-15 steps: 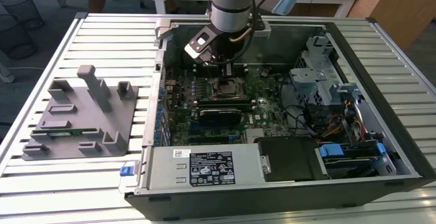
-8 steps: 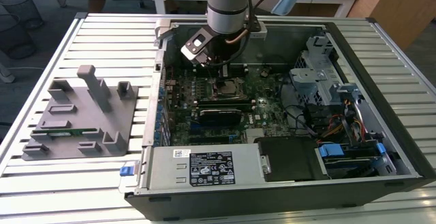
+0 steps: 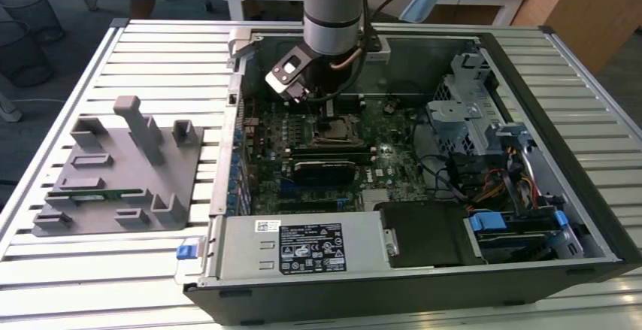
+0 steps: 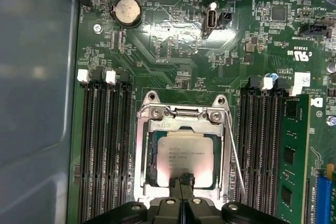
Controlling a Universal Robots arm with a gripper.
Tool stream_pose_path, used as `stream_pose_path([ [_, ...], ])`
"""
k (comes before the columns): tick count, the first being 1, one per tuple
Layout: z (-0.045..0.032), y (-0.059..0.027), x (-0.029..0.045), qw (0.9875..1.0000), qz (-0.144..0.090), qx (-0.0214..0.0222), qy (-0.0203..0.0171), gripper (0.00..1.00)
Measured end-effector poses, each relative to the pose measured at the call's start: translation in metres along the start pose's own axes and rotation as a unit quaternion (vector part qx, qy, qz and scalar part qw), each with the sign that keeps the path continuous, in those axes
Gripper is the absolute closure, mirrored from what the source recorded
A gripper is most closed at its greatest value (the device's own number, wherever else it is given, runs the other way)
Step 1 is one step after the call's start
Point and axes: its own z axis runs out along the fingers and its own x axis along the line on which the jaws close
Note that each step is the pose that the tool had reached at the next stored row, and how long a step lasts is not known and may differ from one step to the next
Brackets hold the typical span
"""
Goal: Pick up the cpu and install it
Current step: 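Close the cpu cover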
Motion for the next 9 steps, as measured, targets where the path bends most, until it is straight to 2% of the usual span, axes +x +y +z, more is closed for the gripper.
stream_pose_path([
  [5, 0.003, -0.0003, -0.0009, 1.0, 0.0, 0.0004, 0.0003, 0.89],
  [9, 0.0036, -0.0004, -0.0054, 1.0, 0.0, 0.0002, 0.0012, 0.89],
])
